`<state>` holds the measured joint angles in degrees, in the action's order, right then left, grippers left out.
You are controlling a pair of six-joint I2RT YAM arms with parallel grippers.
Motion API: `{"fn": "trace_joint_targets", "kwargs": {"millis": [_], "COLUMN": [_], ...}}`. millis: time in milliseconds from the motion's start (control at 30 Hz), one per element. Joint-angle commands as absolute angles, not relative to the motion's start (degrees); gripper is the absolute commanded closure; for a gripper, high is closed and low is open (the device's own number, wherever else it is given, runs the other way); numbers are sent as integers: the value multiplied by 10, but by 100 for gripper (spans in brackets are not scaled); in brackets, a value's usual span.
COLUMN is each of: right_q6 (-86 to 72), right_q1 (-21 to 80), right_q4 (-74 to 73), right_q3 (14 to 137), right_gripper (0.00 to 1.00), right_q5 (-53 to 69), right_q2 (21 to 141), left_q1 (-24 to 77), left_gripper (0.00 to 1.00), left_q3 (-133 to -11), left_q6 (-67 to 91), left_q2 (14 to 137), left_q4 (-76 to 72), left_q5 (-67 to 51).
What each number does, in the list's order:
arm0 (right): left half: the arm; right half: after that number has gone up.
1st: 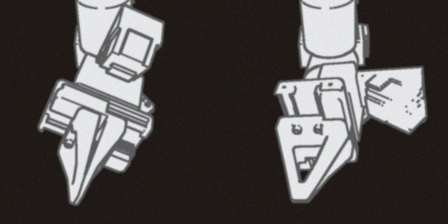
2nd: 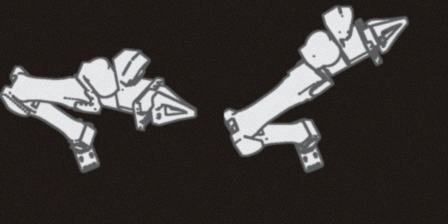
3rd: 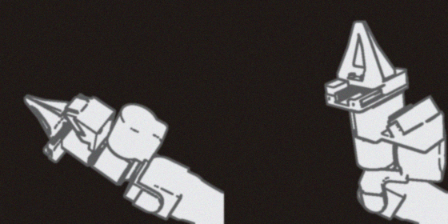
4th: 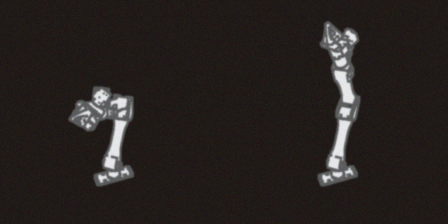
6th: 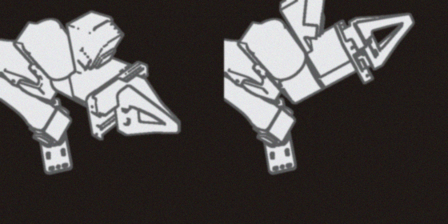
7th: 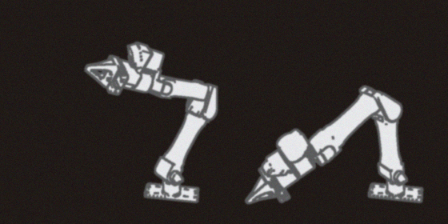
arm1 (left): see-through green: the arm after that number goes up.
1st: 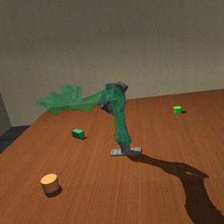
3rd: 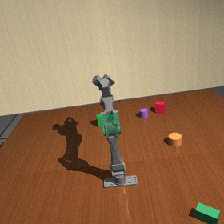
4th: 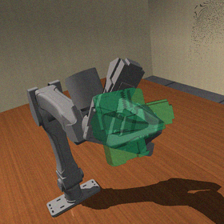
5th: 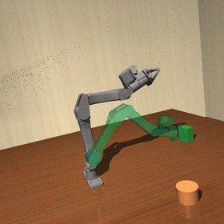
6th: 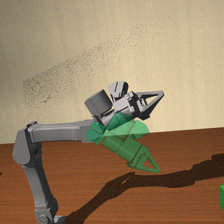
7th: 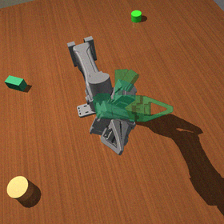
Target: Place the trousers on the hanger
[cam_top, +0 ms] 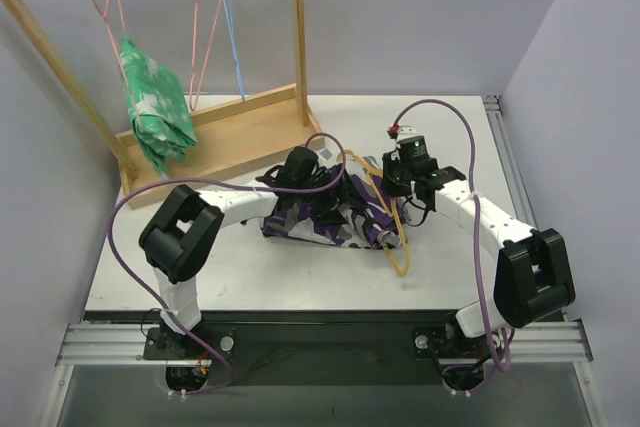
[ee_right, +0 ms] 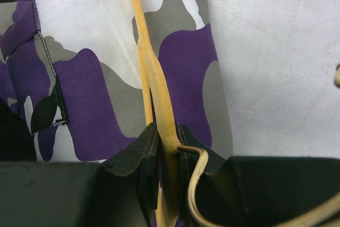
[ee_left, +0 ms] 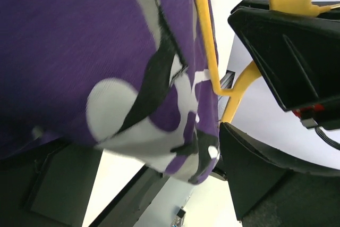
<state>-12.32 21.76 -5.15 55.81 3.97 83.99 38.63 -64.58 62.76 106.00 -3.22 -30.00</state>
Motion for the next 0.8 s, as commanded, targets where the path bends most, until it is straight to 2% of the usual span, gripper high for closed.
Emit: {"fn": "trace_joint_targets", "kwargs": {"millis": [0,67,133,200,233,333,533,767], "right_q6": [-127,-124,-123,-123,-124,-129,-141,-143], "right_q1": [218,218,217,214,213,200,152,94], "right_q4": [-76,-76,-76,-76,-77,-82,-112,-126], "right_q3": [537,536,537,541,543,550,564,553], "right_gripper": [100,100,100,100,100,100,100,100], "right_q5": [39,38,38,44,47,68,100,127], "right_q2": [832,830,828,826,826,821,809,776], "left_q1": [399,402,403,402,400,391,387,388], "left_gripper": [3,4,20,43,72,99,100,100], "left_q3": [-681,-689,-700,-705,-708,-722,-790,-944], "left_q6": [655,667,672,685,686,679,720,713], "left_q2": [1101,1120,1132,1140,1141,1141,1158,1178], "left_q4": [-77,-108,-130,-152,-157,-188,-282,-259], "left_q5": [-324,-344,-358,-378,-380,-392,-448,-489]}}
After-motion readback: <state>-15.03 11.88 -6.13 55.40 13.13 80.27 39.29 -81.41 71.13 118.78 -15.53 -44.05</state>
